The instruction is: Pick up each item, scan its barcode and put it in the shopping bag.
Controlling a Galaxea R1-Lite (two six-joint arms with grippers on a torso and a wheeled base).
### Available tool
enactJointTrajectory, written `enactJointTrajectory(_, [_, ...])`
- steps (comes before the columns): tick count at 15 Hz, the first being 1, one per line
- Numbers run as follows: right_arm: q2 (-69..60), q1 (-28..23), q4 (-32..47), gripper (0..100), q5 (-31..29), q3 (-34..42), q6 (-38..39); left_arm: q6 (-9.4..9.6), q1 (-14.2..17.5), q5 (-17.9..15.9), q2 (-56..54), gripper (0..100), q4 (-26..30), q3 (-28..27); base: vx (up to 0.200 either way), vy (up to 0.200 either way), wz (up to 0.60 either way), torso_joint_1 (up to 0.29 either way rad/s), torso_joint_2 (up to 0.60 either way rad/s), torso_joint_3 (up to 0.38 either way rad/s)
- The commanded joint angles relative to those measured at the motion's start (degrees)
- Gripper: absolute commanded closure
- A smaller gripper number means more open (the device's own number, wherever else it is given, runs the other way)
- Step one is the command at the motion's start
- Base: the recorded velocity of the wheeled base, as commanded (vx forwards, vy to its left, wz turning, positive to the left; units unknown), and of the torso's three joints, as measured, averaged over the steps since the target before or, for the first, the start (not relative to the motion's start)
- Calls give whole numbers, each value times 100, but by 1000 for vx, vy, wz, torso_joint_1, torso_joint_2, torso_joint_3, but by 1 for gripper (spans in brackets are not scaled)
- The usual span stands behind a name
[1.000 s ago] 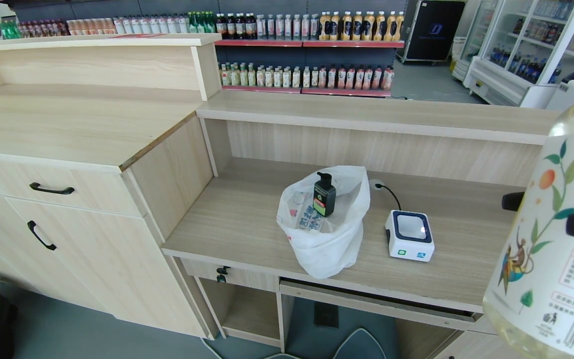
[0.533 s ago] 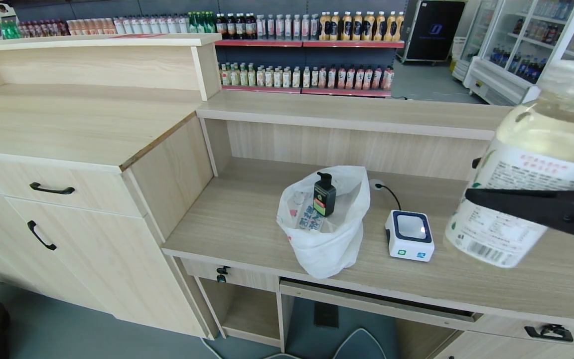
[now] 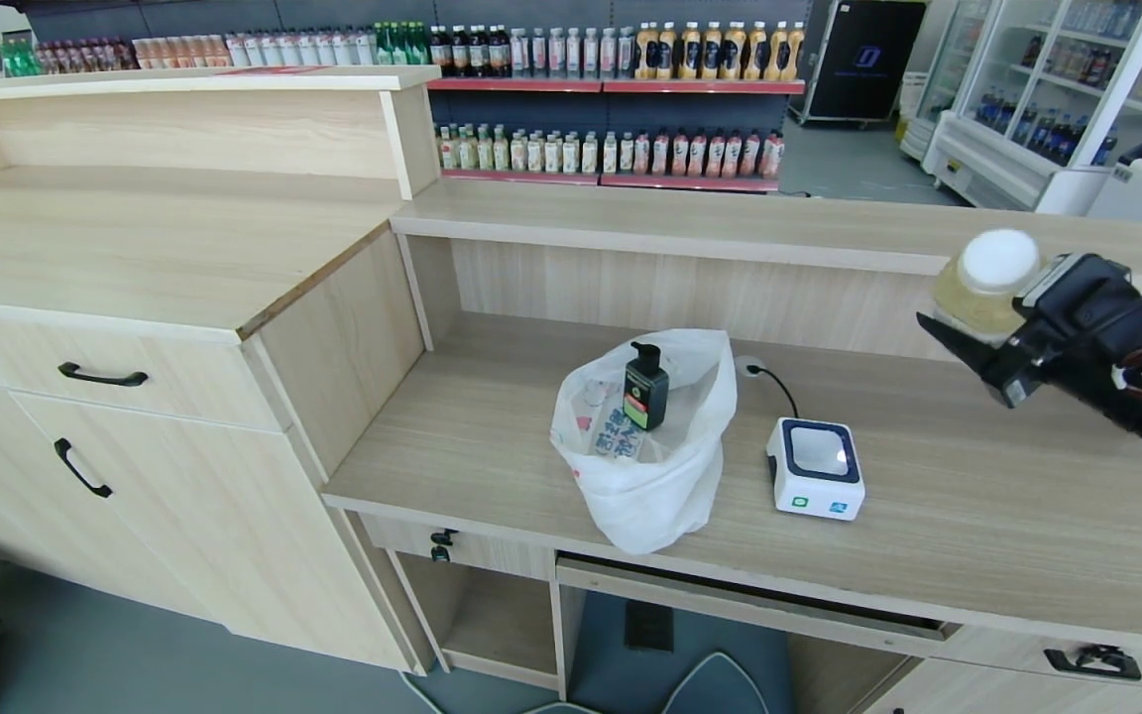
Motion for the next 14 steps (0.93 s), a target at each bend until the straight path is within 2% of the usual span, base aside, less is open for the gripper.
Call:
enactJointTrajectory(1, [995,-90,-631,100,103,159,-343,-1,1,0,-2,0,-1,0,0,0,0,0,0,0])
enactJointTrajectory(2, [1179,-108,-701,100,481,141,-396,-1,1,0,-2,0,-1,0,0,0,600,2,2,2])
enactJointTrajectory(4, [1548,-380,-1061,100,841,177,-1125,-1,1,0,-2,0,-1,0,0,0,600,5,2,0])
enactJointTrajectory(7, [2155,-477,-1826,100,1483,115,-1389,-1,1,0,-2,0,-1,0,0,0,600,6,4,-1])
enactJointTrajectory(10, [2568,-670,-2257,100,2151,141,-1626,-1,1,0,-2,0,-1,0,0,0,0,0,0,0])
enactJointTrajectory(14, [2981,-1496,-2345,100,2783,133,-2637,-1,1,0,-2,0,-1,0,0,0,0,0,0,0])
